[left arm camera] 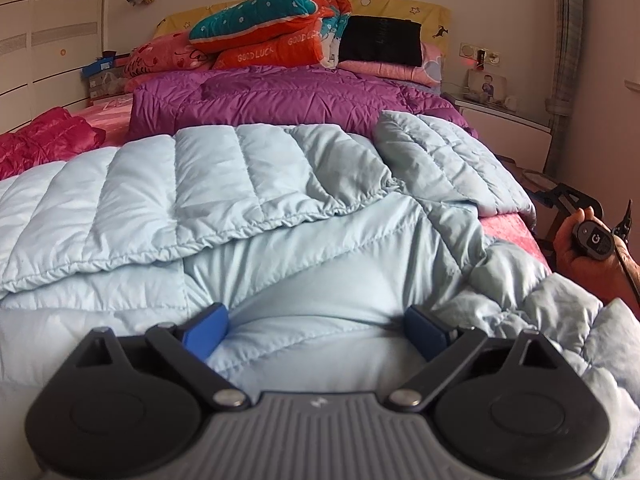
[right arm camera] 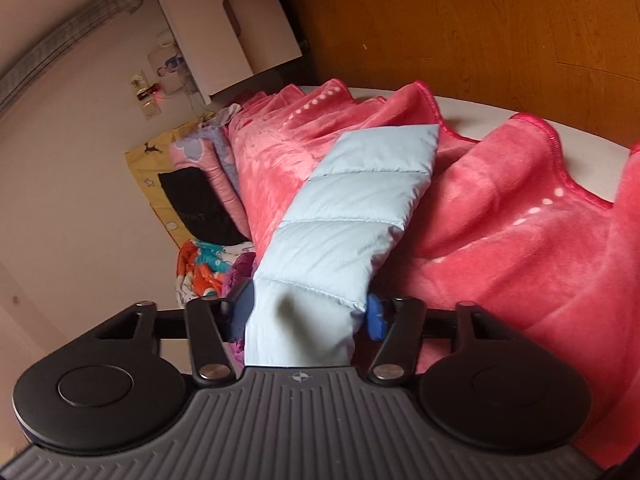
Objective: Fold large clothes
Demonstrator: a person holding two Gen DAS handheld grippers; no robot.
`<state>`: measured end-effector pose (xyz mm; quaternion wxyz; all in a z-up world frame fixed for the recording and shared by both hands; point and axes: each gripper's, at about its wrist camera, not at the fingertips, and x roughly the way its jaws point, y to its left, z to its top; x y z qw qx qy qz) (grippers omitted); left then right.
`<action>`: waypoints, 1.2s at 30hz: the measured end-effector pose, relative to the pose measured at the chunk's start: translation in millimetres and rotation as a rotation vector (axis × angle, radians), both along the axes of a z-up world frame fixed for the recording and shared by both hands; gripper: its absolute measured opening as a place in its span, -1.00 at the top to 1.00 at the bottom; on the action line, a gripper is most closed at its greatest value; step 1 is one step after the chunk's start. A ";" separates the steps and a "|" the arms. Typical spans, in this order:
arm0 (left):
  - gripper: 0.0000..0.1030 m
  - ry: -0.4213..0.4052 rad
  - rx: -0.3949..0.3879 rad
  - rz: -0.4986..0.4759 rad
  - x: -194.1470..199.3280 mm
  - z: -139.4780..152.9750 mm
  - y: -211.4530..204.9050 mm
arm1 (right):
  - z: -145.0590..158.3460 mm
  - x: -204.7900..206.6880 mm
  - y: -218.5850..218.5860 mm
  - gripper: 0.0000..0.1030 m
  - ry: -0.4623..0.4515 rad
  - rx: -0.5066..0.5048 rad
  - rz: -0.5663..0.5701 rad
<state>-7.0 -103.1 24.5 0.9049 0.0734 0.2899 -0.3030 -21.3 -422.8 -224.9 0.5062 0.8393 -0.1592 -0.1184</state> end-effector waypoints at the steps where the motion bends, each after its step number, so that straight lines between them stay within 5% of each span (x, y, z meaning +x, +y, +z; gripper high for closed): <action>1: -0.85 0.000 0.001 0.000 -0.1 0.0 -0.2 | 2.0 1.9 -0.9 0.03 -0.002 -0.006 0.005; 5: -0.85 -0.001 0.002 0.000 -0.1 0.2 -0.5 | 18.8 4.8 -3.7 0.59 0.043 -0.055 0.009; 7: -0.86 -0.003 0.004 -0.001 -0.3 0.3 -0.7 | 35.7 3.8 -7.1 0.68 0.082 -0.102 0.004; 15: -0.87 -0.017 0.024 0.000 -2.8 4.4 -3.7 | 169.8 -13.7 -19.5 0.77 0.257 -0.542 -0.009; 20: -0.87 0.010 -0.003 -0.002 -2.3 12.1 0.6 | 247.6 -19.5 -6.0 0.78 0.249 -0.763 -0.034; 29: -0.85 0.031 -0.228 0.044 7.1 67.1 37.6 | 355.3 4.9 56.4 0.78 0.181 -1.138 0.042; 36: -0.85 -0.063 -0.405 0.254 37.9 112.8 120.1 | 409.9 44.8 147.7 0.78 0.301 -1.610 0.179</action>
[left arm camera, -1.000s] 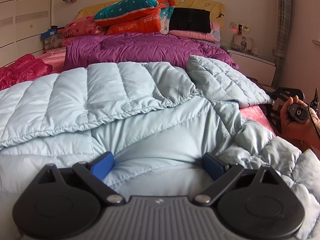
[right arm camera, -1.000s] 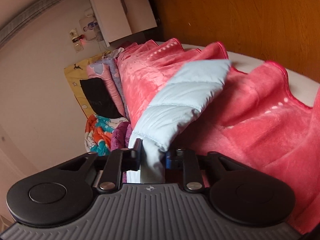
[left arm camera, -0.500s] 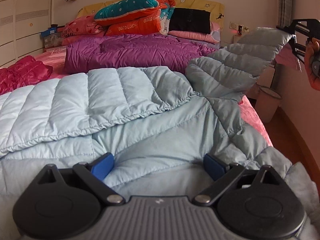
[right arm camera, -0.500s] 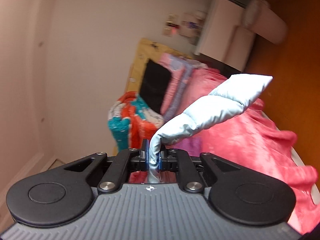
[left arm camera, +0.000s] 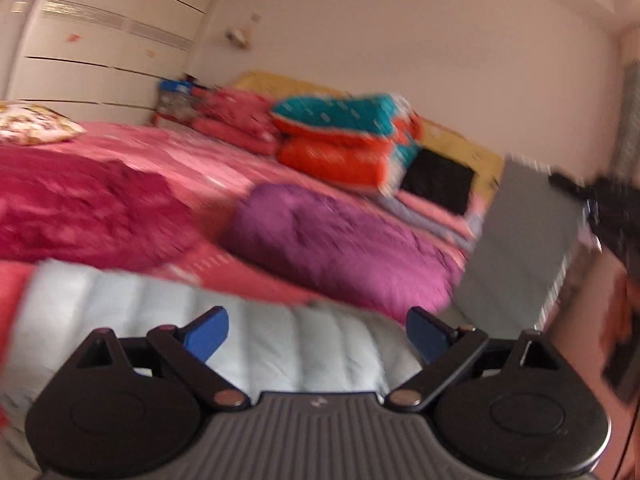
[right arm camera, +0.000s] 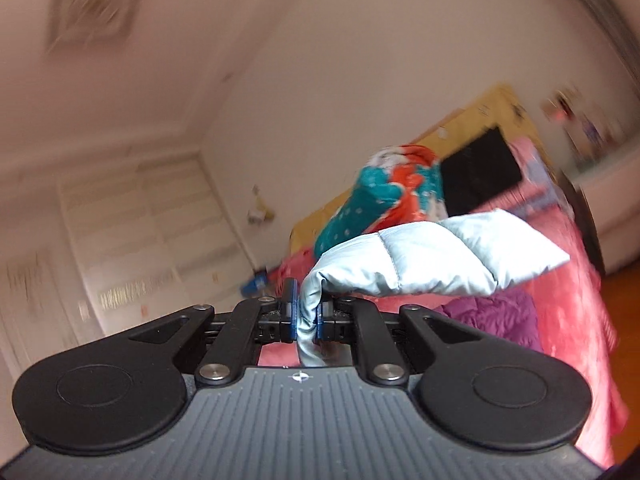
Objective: Fold large clothes
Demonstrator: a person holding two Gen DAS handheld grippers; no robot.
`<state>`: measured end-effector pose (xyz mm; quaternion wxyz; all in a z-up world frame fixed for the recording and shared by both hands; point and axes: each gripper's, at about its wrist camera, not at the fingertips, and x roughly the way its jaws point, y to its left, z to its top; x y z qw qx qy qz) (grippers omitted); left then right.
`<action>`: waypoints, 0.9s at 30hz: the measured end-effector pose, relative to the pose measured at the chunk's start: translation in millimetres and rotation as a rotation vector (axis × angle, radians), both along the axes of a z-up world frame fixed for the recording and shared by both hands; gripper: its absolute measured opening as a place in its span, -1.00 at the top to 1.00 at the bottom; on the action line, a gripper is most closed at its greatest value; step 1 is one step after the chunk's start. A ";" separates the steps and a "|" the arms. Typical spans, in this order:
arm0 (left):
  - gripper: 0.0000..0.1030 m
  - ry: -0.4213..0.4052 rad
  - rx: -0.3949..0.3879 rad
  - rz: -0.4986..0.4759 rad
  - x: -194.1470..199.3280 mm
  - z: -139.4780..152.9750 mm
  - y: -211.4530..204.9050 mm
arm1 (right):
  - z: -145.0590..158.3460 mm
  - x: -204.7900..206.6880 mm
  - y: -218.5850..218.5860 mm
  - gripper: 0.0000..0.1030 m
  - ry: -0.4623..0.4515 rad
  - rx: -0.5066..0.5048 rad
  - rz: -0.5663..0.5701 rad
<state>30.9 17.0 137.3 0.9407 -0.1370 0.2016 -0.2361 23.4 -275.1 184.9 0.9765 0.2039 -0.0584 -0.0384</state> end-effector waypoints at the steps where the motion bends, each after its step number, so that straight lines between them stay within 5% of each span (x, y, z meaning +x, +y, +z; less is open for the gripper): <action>1: -0.85 -0.009 -0.012 0.035 4.5 1.7 12.8 | 2.5 7.8 16.6 0.78 0.034 -0.080 0.007; 9: -0.85 0.058 -0.154 0.268 39.3 -15.1 105.1 | -35.7 67.9 145.3 0.79 0.289 -0.564 0.191; 17: -0.85 0.155 -0.212 0.261 56.6 -32.5 123.1 | -102.8 69.1 244.6 0.80 0.501 -0.920 0.321; 22: -0.85 0.188 -0.252 0.207 62.1 -35.5 125.7 | -108.5 63.3 256.5 0.67 0.568 -0.924 0.328; 24: -0.85 0.198 -0.261 0.191 63.1 -35.6 125.5 | -107.2 56.5 266.3 0.47 0.574 -0.915 0.330; 27: -0.85 0.188 -0.265 0.178 63.2 -31.6 127.2 | -115.0 25.9 276.8 -0.10 0.569 -0.922 0.324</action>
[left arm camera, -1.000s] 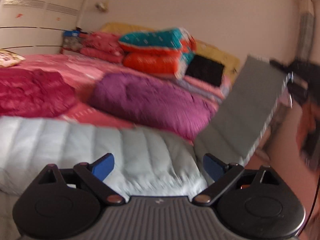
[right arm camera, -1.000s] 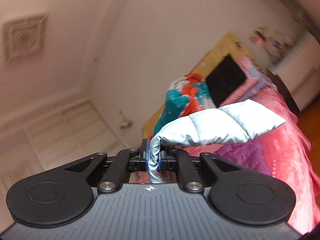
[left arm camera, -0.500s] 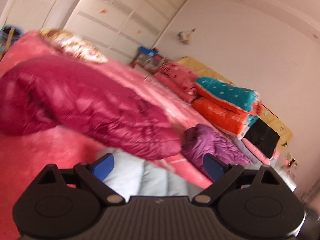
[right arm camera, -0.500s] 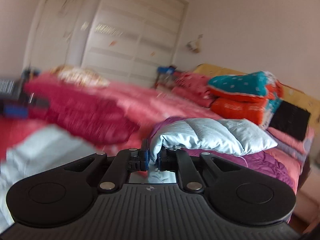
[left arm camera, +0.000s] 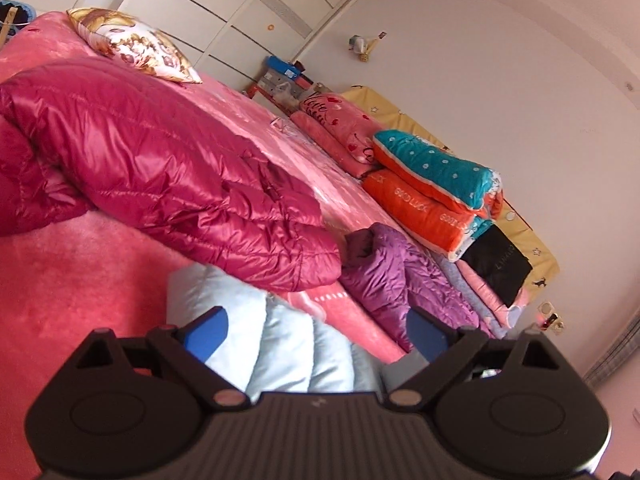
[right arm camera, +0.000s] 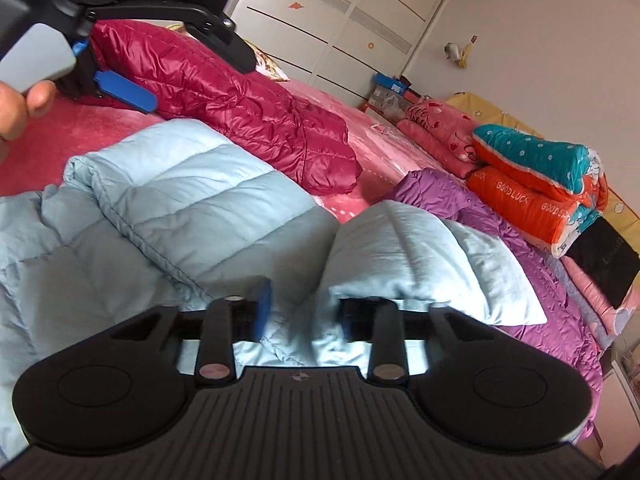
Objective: Fold large clothes
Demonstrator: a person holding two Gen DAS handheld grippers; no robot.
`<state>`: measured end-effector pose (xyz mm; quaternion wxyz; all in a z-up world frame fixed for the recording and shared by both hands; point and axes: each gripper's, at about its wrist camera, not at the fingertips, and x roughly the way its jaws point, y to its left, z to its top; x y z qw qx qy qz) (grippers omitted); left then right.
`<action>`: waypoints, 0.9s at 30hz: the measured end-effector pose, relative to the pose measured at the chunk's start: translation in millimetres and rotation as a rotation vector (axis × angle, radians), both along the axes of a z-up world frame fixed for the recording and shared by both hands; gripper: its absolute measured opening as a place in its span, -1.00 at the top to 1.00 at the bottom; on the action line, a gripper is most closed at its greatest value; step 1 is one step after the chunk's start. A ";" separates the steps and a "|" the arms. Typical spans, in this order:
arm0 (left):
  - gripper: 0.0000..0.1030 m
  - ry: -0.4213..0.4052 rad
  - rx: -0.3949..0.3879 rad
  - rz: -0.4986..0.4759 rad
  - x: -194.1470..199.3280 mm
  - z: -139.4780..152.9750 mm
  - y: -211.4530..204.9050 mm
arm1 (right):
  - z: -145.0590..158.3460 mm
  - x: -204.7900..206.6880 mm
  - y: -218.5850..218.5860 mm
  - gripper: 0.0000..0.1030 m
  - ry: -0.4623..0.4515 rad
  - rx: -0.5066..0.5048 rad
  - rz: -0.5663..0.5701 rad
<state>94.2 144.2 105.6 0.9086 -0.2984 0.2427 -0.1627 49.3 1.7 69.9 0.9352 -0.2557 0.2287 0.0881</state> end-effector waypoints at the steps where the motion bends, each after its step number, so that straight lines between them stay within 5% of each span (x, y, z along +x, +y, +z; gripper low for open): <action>1: -0.85 -0.007 0.004 -0.002 -0.1 1.8 0.8 | -2.2 -1.2 5.9 -0.26 -0.004 -0.005 0.003; 5: -0.86 -0.044 0.025 0.000 -0.9 9.3 6.9 | -15.7 -9.4 19.0 -0.47 -0.035 -0.123 0.038; 12: -0.86 -0.062 0.027 0.005 1.6 13.7 23.3 | -42.7 -25.1 65.6 -0.56 -0.002 -0.611 0.304; 17: -0.86 -0.055 0.031 -0.019 5.8 12.5 27.3 | -30.2 -22.2 59.5 -0.90 0.057 -0.603 0.307; 21: -0.87 -0.056 0.019 -0.046 7.5 11.6 28.4 | -27.6 -16.9 53.8 -0.93 0.061 -0.560 0.261; 27: -0.88 0.030 0.062 -0.114 14.2 1.2 22.5 | -17.0 -30.6 23.7 -0.94 0.038 -0.329 0.093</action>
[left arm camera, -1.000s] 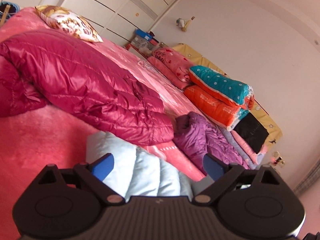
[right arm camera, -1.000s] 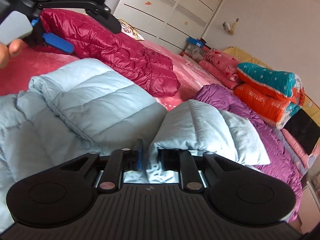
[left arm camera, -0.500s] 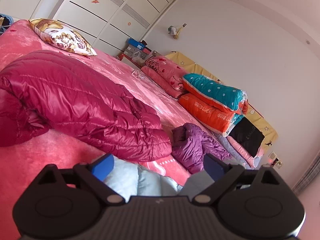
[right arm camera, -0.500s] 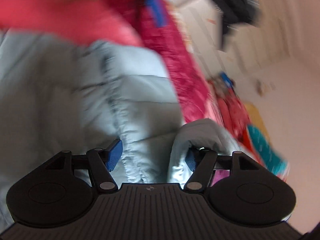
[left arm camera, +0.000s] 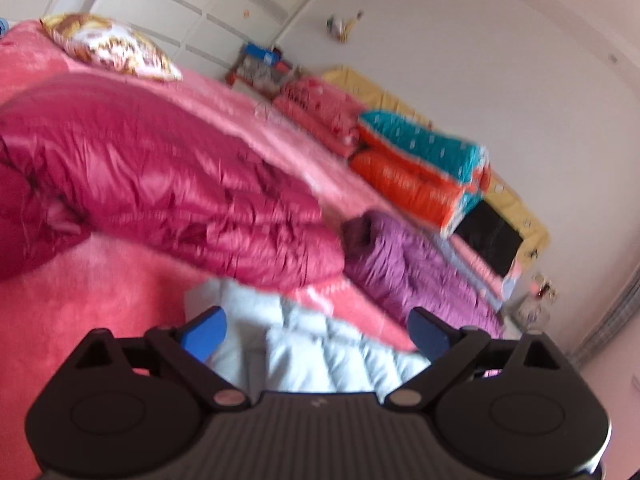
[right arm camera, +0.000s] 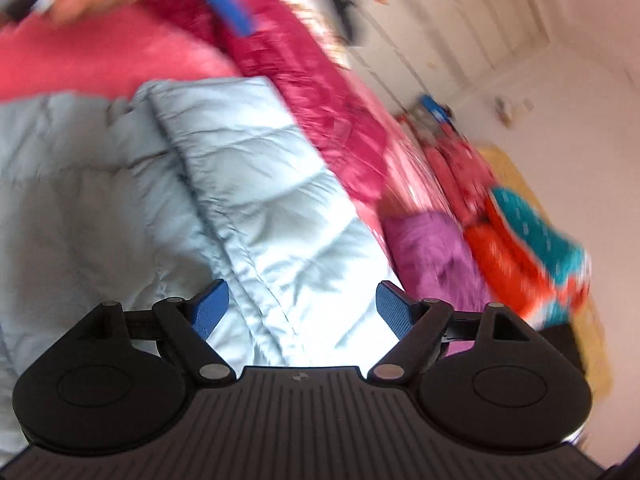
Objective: Fold large clothes
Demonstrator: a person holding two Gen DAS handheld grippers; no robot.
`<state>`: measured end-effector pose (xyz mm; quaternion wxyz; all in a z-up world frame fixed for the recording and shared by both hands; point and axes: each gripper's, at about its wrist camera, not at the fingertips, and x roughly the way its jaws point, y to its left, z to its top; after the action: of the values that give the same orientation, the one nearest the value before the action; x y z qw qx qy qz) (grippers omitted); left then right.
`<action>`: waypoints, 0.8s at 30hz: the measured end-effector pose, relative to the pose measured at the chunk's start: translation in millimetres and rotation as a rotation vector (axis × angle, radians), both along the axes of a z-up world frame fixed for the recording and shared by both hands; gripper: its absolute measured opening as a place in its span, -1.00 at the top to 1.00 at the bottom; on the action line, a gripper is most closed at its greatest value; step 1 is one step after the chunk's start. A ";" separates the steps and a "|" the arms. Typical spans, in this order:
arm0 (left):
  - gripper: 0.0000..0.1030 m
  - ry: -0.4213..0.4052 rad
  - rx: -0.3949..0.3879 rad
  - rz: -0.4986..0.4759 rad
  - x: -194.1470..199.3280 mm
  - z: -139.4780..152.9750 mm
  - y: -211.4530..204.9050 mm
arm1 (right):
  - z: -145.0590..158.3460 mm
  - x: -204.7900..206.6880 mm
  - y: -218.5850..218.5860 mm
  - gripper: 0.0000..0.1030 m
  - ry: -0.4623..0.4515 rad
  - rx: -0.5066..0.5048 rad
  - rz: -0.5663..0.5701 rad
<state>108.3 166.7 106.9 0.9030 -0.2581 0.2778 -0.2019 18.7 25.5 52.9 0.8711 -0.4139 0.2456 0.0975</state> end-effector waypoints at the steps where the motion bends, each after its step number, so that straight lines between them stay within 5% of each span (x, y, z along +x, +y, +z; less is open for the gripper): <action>1: -0.88 0.013 0.010 -0.021 0.2 -2.3 -1.6 | 3.0 -2.8 -7.7 -0.94 -0.004 0.044 -0.031; 10: -0.82 0.041 0.171 -0.213 -0.6 -15.3 -42.4 | 32.6 -14.4 -105.5 -0.95 -0.059 0.518 -0.299; 15: -0.38 0.096 0.281 -0.225 4.1 -27.3 -59.6 | 20.6 -8.7 -143.4 -0.96 -0.090 0.656 -0.441; 20: 0.17 0.068 0.310 -0.201 3.6 -27.0 -64.7 | 11.5 -29.0 -173.6 -0.96 -0.111 0.741 -0.541; 24: 0.28 0.017 0.323 -0.128 7.0 -19.5 -65.7 | 9.8 -26.9 -191.8 -0.97 -0.148 0.809 -0.593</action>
<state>115.4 101.0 87.3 0.9157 -0.0930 0.3301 -0.2093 -8.2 -166.4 62.7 0.9670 0.0386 0.2328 -0.0963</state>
